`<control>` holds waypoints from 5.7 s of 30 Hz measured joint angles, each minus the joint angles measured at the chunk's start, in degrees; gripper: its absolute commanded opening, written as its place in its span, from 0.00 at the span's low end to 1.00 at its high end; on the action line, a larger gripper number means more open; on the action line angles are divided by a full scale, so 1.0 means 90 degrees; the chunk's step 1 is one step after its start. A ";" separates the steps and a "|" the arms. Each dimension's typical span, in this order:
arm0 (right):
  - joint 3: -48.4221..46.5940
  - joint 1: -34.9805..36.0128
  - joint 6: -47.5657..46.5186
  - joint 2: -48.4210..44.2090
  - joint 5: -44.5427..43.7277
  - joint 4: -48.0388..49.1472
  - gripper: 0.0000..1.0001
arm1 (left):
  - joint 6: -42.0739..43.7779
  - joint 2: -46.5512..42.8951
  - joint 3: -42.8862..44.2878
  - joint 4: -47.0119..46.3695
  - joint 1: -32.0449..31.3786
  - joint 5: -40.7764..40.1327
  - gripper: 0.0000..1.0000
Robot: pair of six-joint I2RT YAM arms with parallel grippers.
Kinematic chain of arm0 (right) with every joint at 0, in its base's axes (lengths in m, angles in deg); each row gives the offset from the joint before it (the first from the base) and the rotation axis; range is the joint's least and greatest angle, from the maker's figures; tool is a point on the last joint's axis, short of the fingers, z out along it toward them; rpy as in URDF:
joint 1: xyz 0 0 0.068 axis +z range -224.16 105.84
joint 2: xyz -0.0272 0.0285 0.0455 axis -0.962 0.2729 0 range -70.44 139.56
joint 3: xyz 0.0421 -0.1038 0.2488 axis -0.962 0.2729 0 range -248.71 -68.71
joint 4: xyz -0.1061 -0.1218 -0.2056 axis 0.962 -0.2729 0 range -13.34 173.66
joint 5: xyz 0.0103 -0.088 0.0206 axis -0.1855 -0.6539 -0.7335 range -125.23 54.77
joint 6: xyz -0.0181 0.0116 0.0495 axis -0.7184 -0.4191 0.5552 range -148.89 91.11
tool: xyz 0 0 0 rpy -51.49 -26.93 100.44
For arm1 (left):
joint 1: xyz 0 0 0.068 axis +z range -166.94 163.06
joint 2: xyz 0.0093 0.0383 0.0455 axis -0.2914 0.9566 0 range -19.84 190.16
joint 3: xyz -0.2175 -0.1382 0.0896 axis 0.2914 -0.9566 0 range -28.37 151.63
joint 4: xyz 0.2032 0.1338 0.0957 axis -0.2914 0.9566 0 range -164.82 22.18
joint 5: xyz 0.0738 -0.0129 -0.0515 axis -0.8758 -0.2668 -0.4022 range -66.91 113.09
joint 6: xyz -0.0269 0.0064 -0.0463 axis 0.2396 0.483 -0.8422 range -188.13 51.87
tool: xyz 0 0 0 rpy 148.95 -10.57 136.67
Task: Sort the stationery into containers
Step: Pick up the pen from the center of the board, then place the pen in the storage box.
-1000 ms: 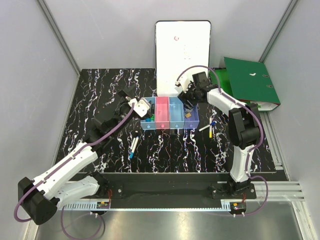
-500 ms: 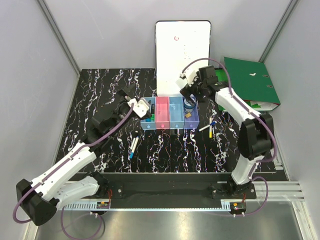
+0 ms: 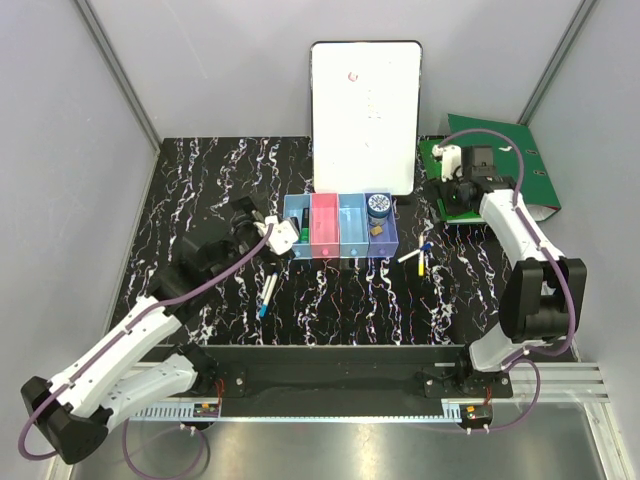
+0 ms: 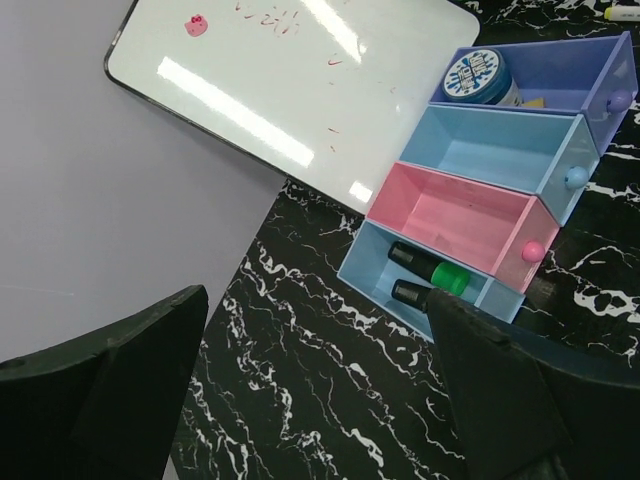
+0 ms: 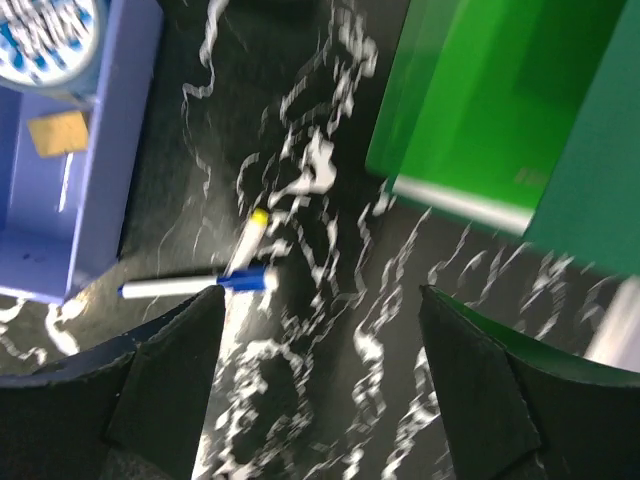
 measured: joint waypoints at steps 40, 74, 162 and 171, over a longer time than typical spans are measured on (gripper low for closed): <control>0.0641 -0.1872 0.1741 0.1880 0.4092 0.0245 0.67 | 0.0529 -0.0146 0.0612 0.0619 -0.0002 0.0211 0.99; 0.0857 -0.1868 0.1736 0.2288 0.4507 0.0916 0.59 | 0.0539 -0.0024 0.0731 0.0619 -0.0100 0.0211 0.99; -0.4410 0.1387 0.0372 0.3366 0.3082 -0.2030 0.09 | 0.0483 -0.0624 0.0197 0.0617 -0.0141 0.0321 0.99; -0.4585 0.1622 0.0493 0.3432 0.3062 -0.1974 0.07 | 0.0459 -0.0622 -0.0061 0.0573 -0.0141 0.0323 0.99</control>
